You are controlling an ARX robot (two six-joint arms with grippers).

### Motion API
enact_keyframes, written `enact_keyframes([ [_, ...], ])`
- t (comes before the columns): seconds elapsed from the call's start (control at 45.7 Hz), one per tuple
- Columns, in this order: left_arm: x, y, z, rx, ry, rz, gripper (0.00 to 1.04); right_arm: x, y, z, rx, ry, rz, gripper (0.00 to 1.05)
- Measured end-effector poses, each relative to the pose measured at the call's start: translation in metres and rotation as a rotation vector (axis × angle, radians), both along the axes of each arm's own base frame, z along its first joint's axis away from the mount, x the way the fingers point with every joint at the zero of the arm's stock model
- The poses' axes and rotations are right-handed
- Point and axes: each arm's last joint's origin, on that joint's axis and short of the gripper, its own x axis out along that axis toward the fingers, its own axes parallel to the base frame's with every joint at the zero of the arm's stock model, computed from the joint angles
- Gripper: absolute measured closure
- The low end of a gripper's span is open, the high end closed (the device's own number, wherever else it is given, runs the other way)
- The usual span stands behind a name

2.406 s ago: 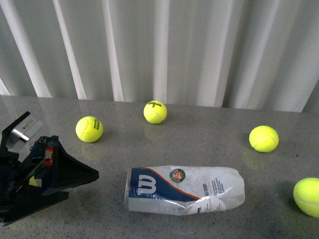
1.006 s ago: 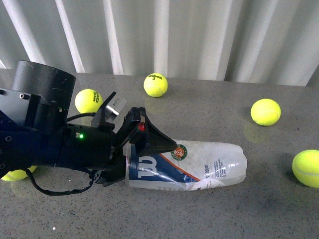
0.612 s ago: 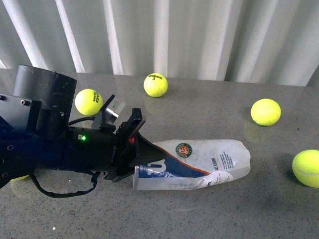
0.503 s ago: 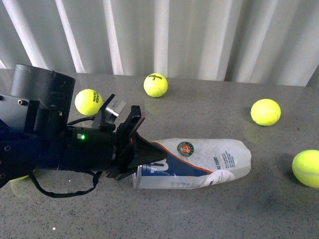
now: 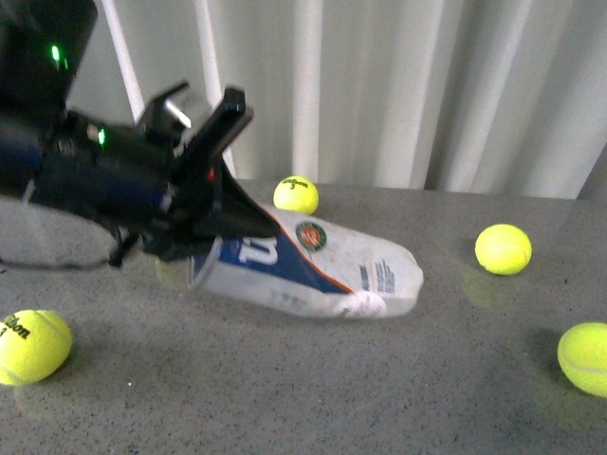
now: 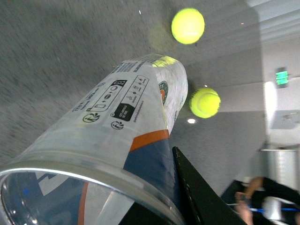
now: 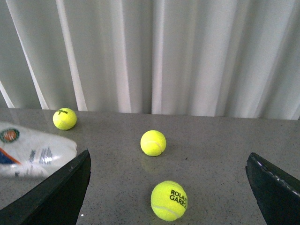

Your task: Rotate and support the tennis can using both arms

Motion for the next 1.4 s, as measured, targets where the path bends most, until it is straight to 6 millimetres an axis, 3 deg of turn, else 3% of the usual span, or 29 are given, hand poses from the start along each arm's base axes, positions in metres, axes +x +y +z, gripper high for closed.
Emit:
enact_keyframes([
  [0.044, 0.006, -0.002, 0.033, 0.123, -0.074, -0.027, 1.01, 0.000, 0.000, 0.000, 0.000, 0.000, 0.000, 0.07],
  [0.131, 0.008, -0.012, 0.075, 0.366, -0.170, -0.115, 1.01, 0.000, 0.000, 0.000, 0.000, 0.000, 0.000, 0.07],
  [0.262, 0.008, -0.033, 0.107, 0.750, -0.305, -0.317, 1.01, 0.000, 0.000, 0.000, 0.000, 0.000, 0.000, 0.07],
  [0.394, 0.010, -0.062, 0.122, 0.957, -0.345, -0.533, 1.01, 0.000, 0.000, 0.000, 0.000, 0.000, 0.000, 0.07],
  [0.503, 0.008, -0.085, 0.116, 1.035, -0.340, -0.669, 1.01, 0.000, 0.000, 0.000, 0.000, 0.000, 0.000, 0.07],
  [0.678, 0.012, -0.103, 0.093, 1.080, -0.303, -0.768, 1.01, 0.000, 0.000, 0.000, 0.000, 0.000, 0.000, 0.07],
  [0.897, 0.027, -0.105, 0.067, 1.113, -0.279, -0.764, 1.01, 0.000, 0.000, 0.000, 0.000, 0.000, 0.000, 0.07],
  [1.115, 0.030, -0.101, 0.057, 1.093, -0.258, -0.723, 1.01, 0.000, 0.000, 0.000, 0.000, 0.000, 0.000, 0.07],
  [1.203, 0.028, -0.101, 0.056, 1.079, -0.227, -0.719, 0.91, 0.000, 0.000, 0.000, 0.000, 0.000, 0.000, 0.07],
  [1.4, 0.027, -0.102, 0.059, 0.982, -0.188, -0.657, 0.55, 0.000, 0.000, 0.000, 0.000, 0.000, 0.000, 0.07],
])
